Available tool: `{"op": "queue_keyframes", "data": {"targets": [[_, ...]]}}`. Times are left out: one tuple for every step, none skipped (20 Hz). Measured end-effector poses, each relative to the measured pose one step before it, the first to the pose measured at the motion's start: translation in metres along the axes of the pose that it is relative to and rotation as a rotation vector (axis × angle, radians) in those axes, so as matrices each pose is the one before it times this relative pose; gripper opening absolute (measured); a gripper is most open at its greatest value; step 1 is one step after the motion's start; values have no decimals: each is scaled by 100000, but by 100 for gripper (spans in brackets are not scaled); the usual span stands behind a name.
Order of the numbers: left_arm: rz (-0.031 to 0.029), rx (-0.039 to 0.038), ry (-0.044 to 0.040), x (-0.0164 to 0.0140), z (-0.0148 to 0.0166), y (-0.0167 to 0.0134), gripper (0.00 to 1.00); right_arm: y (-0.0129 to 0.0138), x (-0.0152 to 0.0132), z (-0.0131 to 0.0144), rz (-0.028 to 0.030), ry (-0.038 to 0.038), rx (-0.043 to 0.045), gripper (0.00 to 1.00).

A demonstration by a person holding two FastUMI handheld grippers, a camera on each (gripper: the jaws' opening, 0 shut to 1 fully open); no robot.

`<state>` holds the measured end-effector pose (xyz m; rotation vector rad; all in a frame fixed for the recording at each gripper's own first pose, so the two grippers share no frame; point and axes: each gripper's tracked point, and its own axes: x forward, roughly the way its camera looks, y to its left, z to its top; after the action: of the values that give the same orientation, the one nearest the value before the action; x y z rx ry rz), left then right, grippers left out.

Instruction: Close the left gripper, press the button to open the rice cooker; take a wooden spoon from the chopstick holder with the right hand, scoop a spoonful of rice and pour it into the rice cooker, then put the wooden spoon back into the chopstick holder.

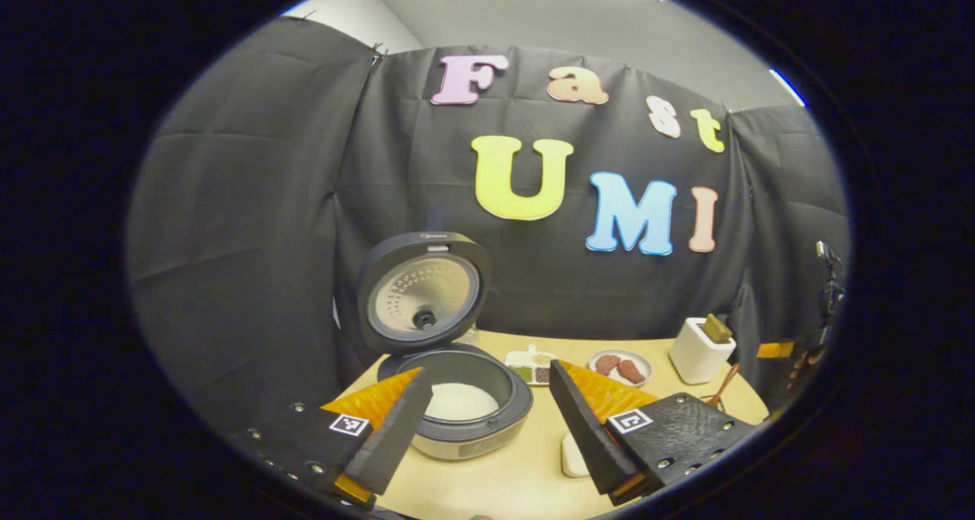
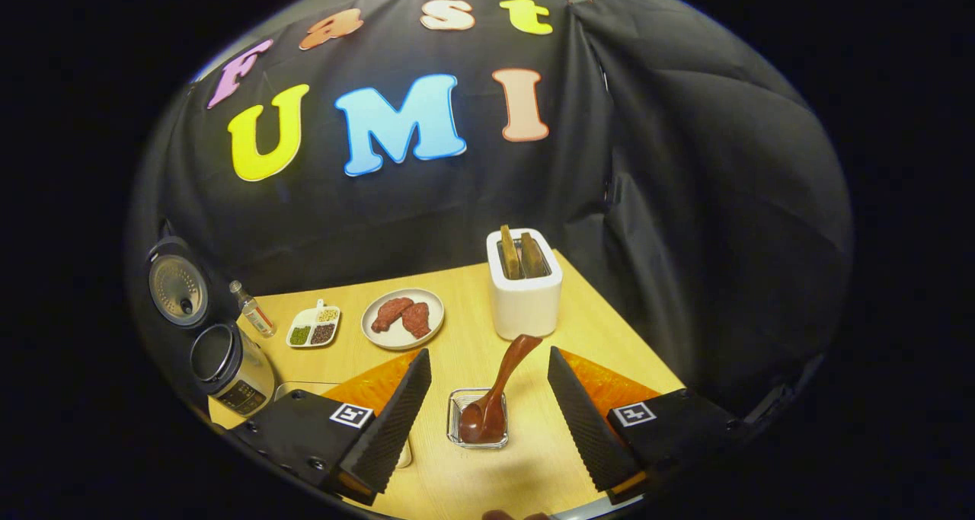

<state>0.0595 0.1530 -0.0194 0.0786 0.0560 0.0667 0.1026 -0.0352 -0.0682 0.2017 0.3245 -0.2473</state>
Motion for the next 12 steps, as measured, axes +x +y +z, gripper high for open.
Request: {"op": "queue_keyframes", "data": {"targets": [[2048, 118, 1466, -224, -229, -299, 99, -424, 1315, -627, 955, 3380, 1736, 98], [1821, -57, 2580, -175, -718, -379, 99, -472, 1360, -805, 816, 3552, 1616, 98], [1482, 191, 1942, -328, -344, -414, 99, -504, 1309, -607, 710, 3140, 1620, 94], [1493, 839, 823, -246, -28, -481, 98, -403, 1394, -725, 759, 2949, 1313, 98], [1808, 1570, 297, -391, 55, -458, 99, -408, 1256, -537, 1144, 3186, 1211, 98], [1772, 1862, 338, -354, -79, -611, 98, -363, 1128, -779, 1959, 3224, 1178, 98], [1511, 1372, 873, -369, -19, -500, 99, -184, 1119, -567, 2529, 3026, 997, 99], [959, -12, 1501, -436, -201, -657, 99, -350, 1041, -399, 1920, 1995, 1898, 98], [43, -1276, 1000, -461, -24, -759, 99, -3, 1022, 382, 2267, -35, 1836, 94], [500, -1636, 511, -457, 34, -611, 99, -120, 1010, -44, 1077, 699, 1278, 98], [878, -1152, 382, -295, -78, -440, 99, -216, 899, -105, 611, 1392, 909, 98], [1201, -375, 772, -274, -327, -279, 97, 19, 794, 161, 890, 615, 718, 98]]}}
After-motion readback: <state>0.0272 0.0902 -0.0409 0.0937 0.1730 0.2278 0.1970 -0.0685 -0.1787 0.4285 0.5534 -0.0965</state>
